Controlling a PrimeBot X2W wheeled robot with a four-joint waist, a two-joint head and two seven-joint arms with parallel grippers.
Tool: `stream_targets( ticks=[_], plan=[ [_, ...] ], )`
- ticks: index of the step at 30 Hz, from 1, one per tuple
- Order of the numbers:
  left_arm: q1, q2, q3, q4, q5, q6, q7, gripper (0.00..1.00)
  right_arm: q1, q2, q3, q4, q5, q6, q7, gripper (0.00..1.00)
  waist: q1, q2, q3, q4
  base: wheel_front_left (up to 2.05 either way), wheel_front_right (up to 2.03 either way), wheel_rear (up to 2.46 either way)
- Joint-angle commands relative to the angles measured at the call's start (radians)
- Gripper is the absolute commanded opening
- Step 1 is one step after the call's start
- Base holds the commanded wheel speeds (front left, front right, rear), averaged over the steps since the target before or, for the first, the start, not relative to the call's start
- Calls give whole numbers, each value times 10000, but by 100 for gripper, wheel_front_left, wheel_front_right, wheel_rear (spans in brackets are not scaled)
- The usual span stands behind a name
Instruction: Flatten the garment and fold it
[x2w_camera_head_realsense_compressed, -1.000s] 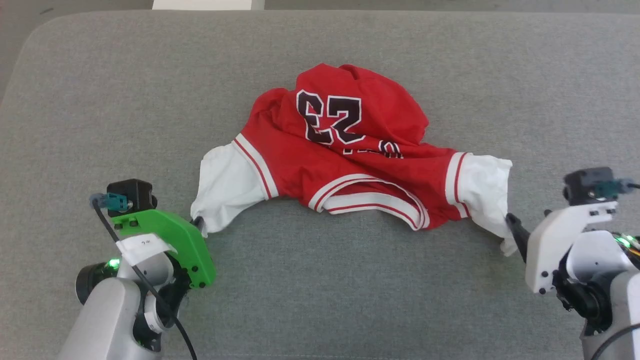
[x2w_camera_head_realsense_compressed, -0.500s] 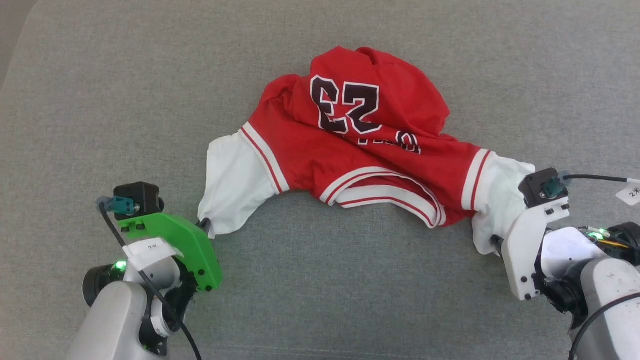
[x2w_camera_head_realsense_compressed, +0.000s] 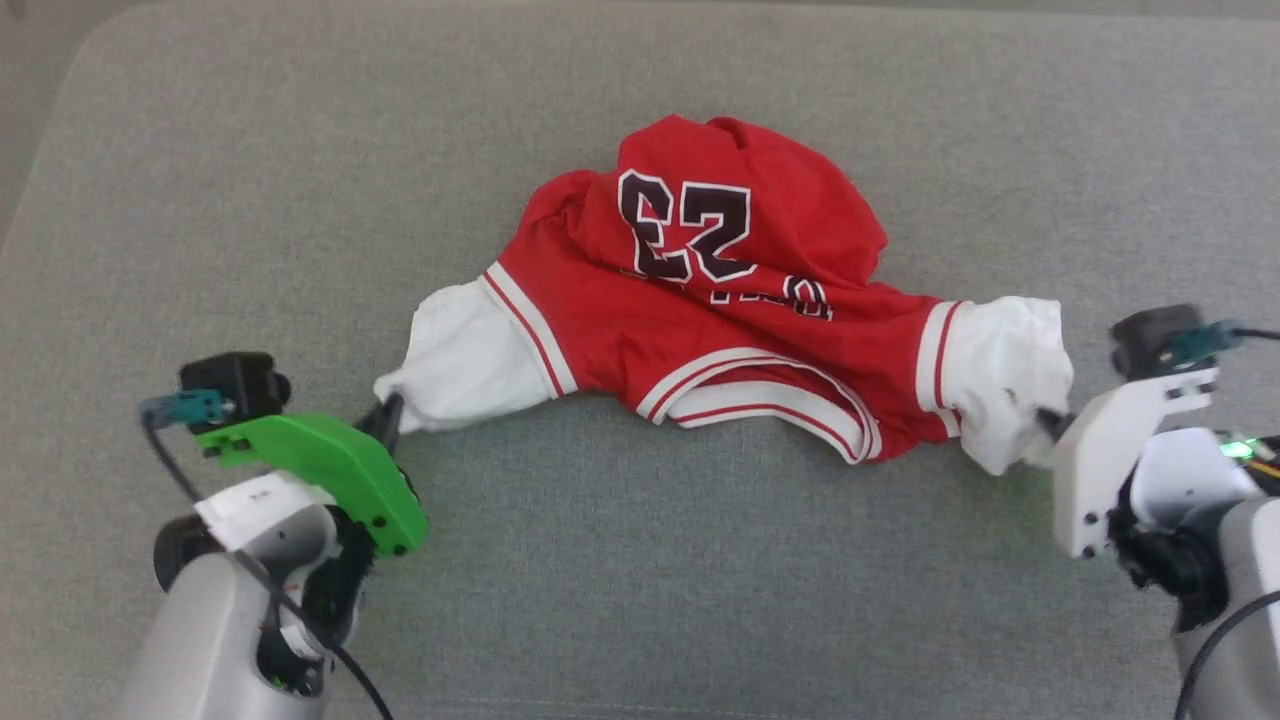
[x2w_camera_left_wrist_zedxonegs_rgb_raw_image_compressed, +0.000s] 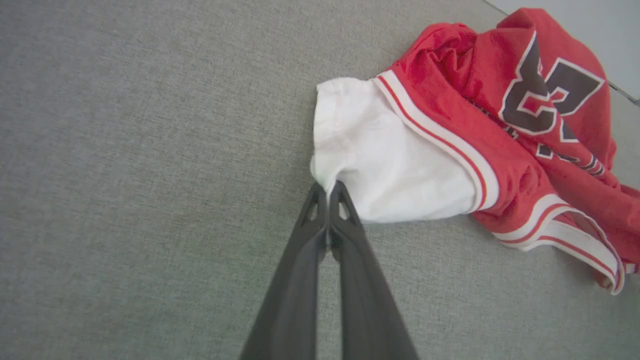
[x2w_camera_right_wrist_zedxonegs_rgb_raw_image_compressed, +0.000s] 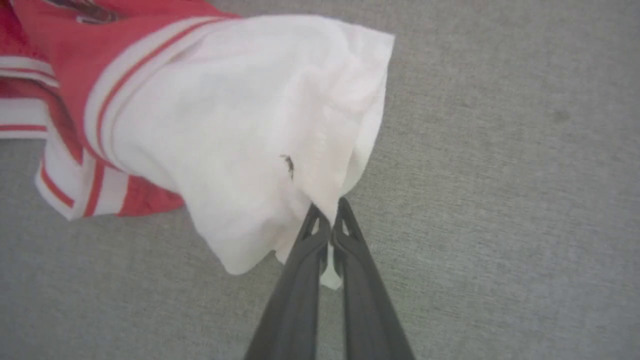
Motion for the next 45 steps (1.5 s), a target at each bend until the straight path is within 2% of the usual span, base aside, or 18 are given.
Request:
stream_targets(
  ticks=[1,8,17,30,38,45],
  plan=[
    [-216,-37,195,-107,-130,-116,-224,0,-302,21,-207,-144,145,-15,-172,0,0,0,-359,-116,0,0,0],
    [-1334,-74,701,-208,-259,-302,-941,0,-1261,249,-1163,-524,981,-15,-619,0,0,0,-1177,-244,0,0,0],
    [-3440,-160,897,194,-338,-560,-1352,0,-3033,565,-1897,-835,2231,-15,-607,0,0,0,-1952,-314,0,0,0],
    [-5909,87,1076,816,11,-803,-2054,0,-5171,774,-2439,-952,2643,-15,-1144,0,0,0,-2548,-264,0,0,0],
    [-6836,308,843,1732,288,-764,-1781,0,-6159,806,-2561,-322,2284,-15,-1014,0,0,0,-2058,-252,0,0,0],
    [-8383,639,411,2997,950,-641,-1428,0,-8073,1019,-2771,919,1715,-15,-1151,0,0,0,-741,-352,0,0,0]
  ],
)
